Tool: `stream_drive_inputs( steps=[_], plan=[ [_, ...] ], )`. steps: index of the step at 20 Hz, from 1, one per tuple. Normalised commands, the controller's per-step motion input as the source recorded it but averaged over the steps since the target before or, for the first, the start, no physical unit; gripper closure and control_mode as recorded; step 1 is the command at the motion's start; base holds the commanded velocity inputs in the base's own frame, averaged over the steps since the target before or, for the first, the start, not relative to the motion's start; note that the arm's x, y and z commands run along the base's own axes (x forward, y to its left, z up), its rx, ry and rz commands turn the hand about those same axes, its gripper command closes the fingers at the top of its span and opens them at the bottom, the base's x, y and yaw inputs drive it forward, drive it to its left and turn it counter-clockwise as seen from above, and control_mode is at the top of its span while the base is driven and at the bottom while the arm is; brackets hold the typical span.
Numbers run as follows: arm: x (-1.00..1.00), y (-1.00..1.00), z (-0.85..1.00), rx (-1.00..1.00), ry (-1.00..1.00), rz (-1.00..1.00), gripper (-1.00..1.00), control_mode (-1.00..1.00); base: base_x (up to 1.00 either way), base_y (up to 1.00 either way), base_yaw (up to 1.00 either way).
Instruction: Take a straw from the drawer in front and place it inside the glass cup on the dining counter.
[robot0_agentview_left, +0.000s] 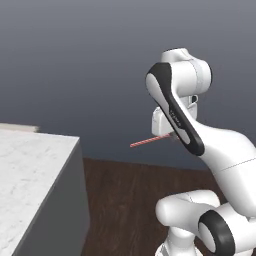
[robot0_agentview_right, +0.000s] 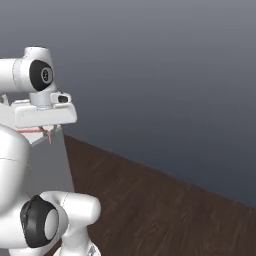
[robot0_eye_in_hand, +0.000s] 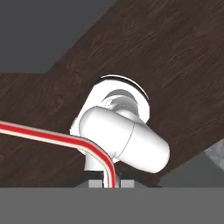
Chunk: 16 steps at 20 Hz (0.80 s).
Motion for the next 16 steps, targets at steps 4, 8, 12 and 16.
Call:
stream_drive_inputs(
  steps=[4,8,12,16],
  plan=[
    [0.0,0.0,0.0,0.0,0.0,0.0,1.0,1.0,1.0,-0.62,0.49],
    [0.0,0.0,0.0,0.0,0.0,0.0,1.0,1.0,1.0,-0.64,0.51],
    [0.0,0.0,0.0,0.0,0.0,0.0,1.0,1.0,1.0,-0.66,0.52],
    [0.0,0.0,0.0,0.0,0.0,0.0,1.0,1.0,0.98,-0.65,0.53]
  ],
)
